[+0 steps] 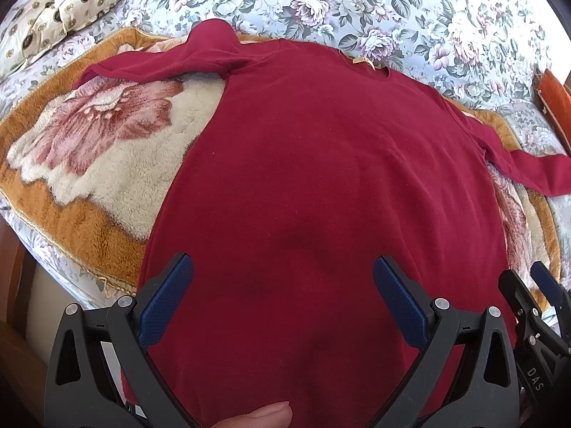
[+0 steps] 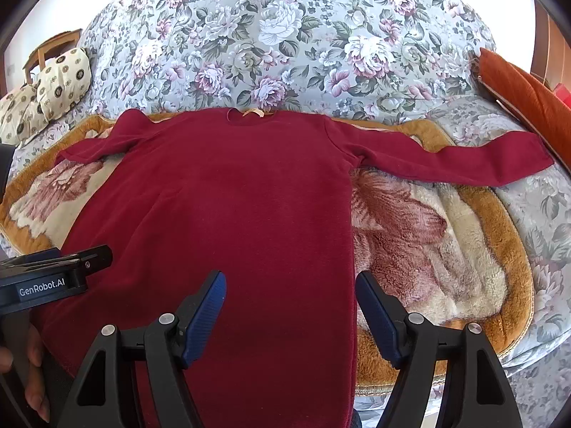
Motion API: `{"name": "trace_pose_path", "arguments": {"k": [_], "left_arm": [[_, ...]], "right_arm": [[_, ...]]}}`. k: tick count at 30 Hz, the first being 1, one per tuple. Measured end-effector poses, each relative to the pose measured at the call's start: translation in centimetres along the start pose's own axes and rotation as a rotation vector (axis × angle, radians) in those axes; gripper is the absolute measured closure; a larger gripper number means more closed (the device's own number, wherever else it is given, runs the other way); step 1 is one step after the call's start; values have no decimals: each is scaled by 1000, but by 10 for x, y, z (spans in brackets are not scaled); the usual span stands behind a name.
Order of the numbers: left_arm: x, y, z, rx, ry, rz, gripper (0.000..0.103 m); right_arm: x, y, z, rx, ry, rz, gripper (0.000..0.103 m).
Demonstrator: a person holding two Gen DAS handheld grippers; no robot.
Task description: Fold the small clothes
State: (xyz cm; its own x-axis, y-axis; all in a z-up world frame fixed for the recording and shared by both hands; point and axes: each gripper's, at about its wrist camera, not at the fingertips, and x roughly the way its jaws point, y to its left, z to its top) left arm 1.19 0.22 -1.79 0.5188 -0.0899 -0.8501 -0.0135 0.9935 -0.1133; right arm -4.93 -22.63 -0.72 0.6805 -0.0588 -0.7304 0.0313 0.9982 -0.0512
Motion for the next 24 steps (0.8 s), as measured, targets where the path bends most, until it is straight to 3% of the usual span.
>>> {"name": "trace_pose_path", "arguments": {"k": [19, 24], "left_arm": [[1, -1, 0, -9, 8, -13, 1], [1, 0, 1, -13, 12, -20, 1]], "right_arm": [[0, 0, 1, 6, 9, 3, 30], [4, 7, -1, -13, 40, -87, 30]]}}
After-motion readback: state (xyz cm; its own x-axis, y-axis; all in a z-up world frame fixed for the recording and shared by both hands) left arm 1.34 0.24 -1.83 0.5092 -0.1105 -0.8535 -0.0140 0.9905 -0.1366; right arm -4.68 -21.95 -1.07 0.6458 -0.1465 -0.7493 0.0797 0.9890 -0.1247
